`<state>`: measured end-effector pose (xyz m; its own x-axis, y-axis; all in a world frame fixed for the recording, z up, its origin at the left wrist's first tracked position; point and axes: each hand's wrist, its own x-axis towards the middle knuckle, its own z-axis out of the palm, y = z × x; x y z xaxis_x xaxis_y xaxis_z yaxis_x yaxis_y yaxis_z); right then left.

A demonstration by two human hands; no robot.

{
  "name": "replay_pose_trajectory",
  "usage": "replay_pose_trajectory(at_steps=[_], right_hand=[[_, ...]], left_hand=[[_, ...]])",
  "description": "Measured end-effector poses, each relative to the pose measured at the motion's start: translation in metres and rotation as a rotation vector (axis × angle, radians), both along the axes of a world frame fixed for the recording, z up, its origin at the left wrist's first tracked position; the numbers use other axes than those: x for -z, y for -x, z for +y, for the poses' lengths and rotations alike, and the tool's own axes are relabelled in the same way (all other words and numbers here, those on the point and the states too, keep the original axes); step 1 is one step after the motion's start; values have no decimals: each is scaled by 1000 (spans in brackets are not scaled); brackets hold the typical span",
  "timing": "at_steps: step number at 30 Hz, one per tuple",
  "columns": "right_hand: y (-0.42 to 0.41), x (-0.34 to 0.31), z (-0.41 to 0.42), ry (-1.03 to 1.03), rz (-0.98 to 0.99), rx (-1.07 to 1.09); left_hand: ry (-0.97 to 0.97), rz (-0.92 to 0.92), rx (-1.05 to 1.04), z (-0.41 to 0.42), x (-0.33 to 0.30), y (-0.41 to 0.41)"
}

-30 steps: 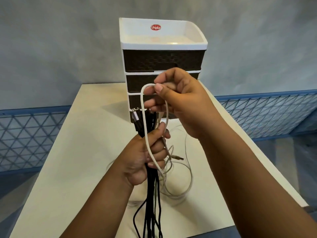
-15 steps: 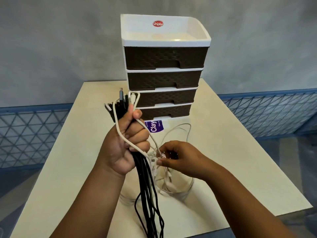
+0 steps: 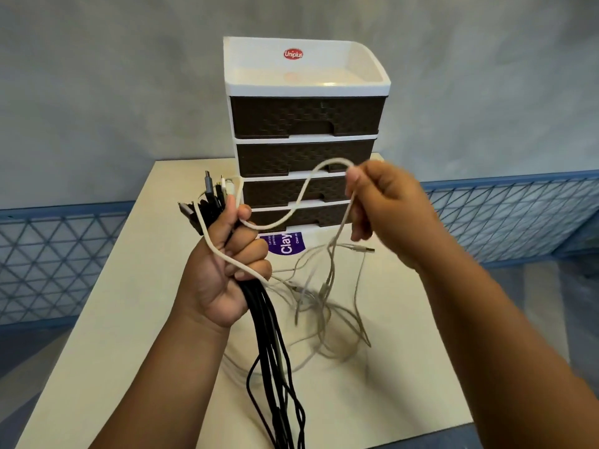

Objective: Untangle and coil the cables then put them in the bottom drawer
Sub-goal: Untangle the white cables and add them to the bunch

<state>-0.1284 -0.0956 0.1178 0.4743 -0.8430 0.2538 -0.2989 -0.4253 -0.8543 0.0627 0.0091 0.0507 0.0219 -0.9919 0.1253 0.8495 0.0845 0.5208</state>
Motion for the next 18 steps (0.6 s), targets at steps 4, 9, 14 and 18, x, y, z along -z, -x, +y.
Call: replay_pose_trajectory(at_steps=[4, 9, 14, 18], right_hand=[[-3, -40, 0, -151, -323, -71], [-16, -58, 7, -464, -726, -253], [-30, -53, 12, -726, -915, -291], [-29, -46, 7, -684, -829, -138]], left_hand=[[-13, 3, -20, 0, -3, 5], [-92, -107, -63, -1, -10, 16], [-147, -320, 121, 3, -10, 34], [-225, -448, 91, 6, -10, 49]])
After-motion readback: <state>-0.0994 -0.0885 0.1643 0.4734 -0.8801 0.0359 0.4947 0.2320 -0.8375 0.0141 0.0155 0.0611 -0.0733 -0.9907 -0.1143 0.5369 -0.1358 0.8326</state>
